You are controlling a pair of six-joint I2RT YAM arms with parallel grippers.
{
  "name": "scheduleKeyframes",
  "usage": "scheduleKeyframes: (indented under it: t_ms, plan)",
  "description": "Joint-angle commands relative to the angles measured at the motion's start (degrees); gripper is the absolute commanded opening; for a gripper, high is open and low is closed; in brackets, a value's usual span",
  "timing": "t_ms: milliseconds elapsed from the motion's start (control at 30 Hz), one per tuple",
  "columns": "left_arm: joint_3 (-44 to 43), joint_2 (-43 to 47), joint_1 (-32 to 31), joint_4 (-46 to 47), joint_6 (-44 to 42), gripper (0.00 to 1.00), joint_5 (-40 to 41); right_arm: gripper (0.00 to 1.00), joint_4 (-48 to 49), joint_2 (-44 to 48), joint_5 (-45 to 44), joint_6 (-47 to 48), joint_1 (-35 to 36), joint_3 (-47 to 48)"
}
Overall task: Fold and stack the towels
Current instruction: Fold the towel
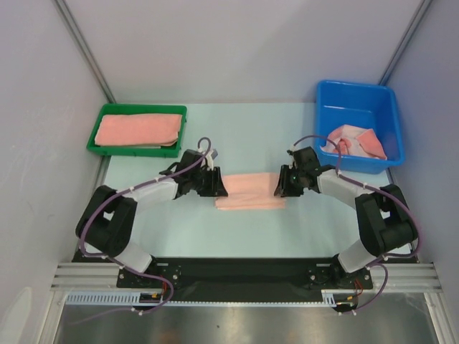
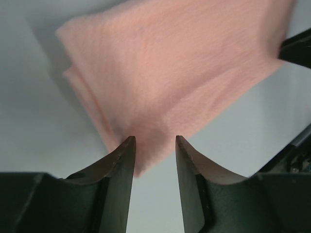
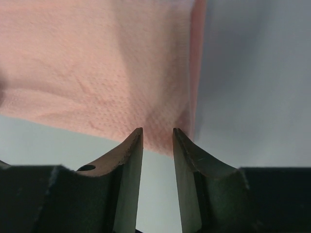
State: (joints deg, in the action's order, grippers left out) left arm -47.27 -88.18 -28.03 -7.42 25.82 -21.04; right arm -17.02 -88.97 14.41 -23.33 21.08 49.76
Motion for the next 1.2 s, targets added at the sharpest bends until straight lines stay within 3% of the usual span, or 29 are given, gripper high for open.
scheduleKeyframes:
  t_ms: [0,100,267,400,733,933,1033,1100,1133,1167]
  plan:
    - [3.1,-2.7,-0.4,-0.6,2.5,0.43,3.8,0.36,1.9,-0.3,-2.5,-1.5,0.4,-2.8]
    - [3.6,-1.6,-0.4,-2.5,2.3,0.43,4.6,0.36,-0.2,0.6,-3.0,-1.1,0.6,-2.0]
    - [-2.7,3.7,-0.4,-10.8,0.5,0.48,6.3,0.36,-6.2,6.3,-4.0,-2.0,0.5,0.9]
    - [-4.9,8.5,-0.3,-14.1,-0.7,0.52,10.5,0.43,-8.6,8.8,-5.8,-2.8,0.5,0.3]
    - [3.6,4.1,-0.3,-4.3,3.6,0.52,5.3,0.43,-1.6,4.9,-5.7,-4.0,0.2,-4.0]
    - [5.2,0.1,-0.3,1.3,4.9,0.51,2.1,0.34,0.2,3.5,-4.1,-3.6,1.2,-5.0]
    - [4.7,-1.2,-0.4,1.9,5.1,0.43,0.7,0.24,-0.2,4.1,-3.8,-2.9,1.2,-5.3]
    - [4.0,-1.7,-0.3,1.4,4.9,0.30,0.3,0.16,-0.7,4.9,-3.5,-2.4,1.2,-5.0]
    - [3.6,-1.6,-0.3,-0.1,4.7,0.23,0.6,0.06,-1.5,5.2,-3.5,-2.1,1.1,-4.8]
    - [3.2,-1.6,-0.3,-1.0,4.4,0.11,1.1,0.00,-2.1,5.6,-3.3,-1.5,1.2,-4.5]
